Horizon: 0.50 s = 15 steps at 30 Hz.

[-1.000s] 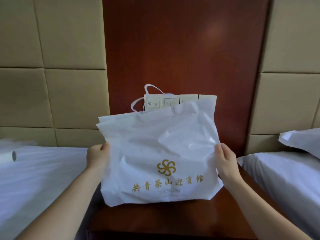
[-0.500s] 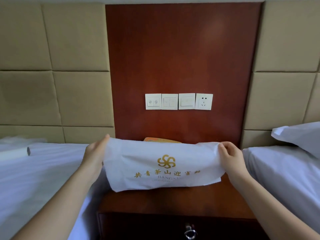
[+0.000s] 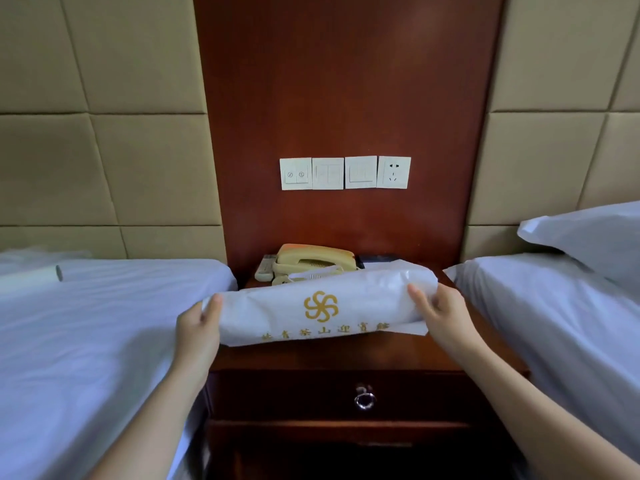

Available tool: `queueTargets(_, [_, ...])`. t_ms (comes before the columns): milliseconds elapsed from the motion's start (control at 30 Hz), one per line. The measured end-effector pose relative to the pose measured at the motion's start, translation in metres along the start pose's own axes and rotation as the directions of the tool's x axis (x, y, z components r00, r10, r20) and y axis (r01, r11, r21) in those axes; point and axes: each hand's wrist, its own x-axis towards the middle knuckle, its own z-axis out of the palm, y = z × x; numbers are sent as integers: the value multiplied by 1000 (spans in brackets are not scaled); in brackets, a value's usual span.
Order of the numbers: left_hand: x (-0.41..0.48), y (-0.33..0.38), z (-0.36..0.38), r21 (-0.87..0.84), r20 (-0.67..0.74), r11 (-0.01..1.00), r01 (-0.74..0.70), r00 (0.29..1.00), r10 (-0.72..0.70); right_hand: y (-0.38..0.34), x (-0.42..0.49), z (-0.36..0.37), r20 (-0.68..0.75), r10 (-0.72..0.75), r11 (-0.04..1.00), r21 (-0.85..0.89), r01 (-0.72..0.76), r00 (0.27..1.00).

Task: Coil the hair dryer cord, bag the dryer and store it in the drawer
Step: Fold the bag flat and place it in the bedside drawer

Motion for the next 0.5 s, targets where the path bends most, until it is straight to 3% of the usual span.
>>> queueTargets(133, [-16, -11, -6, 183, -25, 982, -55, 998, 61, 7, -21, -3, 12, 47, 984, -175, -44, 999])
queueTargets(300, [-45, -32, -15, 433, 71, 896, -99, 995, 76, 31, -53, -10, 74, 235, 926, -319, -200, 969])
queueTargets(400, [-48, -30, -16, 467, 83, 880, 87, 986, -142, 30, -53, -17, 178, 366, 900, -319, -298, 914])
queueTargets(500, [-33, -18, -18, 397, 106, 855, 333, 909, -403, 14, -40, -27, 272, 500, 865, -126, -485, 822])
